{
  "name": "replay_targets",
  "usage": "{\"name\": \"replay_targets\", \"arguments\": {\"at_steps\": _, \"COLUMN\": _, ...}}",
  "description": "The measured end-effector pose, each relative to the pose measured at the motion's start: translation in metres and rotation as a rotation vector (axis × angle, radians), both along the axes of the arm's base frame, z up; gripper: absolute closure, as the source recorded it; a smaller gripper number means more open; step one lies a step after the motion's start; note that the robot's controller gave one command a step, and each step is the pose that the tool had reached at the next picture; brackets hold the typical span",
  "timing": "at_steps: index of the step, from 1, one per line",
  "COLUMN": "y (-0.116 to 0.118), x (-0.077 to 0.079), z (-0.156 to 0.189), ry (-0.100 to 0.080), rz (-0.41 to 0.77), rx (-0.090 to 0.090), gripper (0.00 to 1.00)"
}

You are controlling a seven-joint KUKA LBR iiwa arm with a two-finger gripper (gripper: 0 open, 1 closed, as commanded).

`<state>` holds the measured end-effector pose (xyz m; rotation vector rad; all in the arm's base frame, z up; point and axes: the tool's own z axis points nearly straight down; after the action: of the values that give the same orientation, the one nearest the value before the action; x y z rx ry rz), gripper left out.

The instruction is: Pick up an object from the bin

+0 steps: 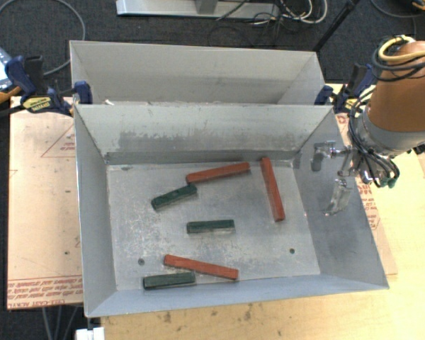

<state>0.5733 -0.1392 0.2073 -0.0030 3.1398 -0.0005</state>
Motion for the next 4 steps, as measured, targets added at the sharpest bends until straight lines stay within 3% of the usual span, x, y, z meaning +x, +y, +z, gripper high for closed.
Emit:
{"name": "replay_targets", "arguments": {"at_steps": 1, "y": -0.011, "x": 0.045, "z": -0.142, "ry": 0.004, "rz": -0.075, "rx": 0.003, "gripper": 0.0}}
{"name": "replay_targets", "arguments": {"at_steps": 2, "y": 0.031, "x": 0.088, "z": -0.073, "ry": -0.011, "rz": -0.091, "rx": 0.002, "gripper": 0.0}}
{"name": "replay_targets", "arguments": {"at_steps": 3, "y": 0.139, "x": 0.07, "z": -0.112, "ry": 0.003, "rz": -0.287, "rx": 0.005, "gripper": 0.0}}
{"name": "replay_targets", "arguments": {"at_steps": 4, "y": 0.205, "x": 0.071, "z": -0.138, "ry": -0.001, "rz": -0.259, "rx": 0.004, "gripper": 0.0}}
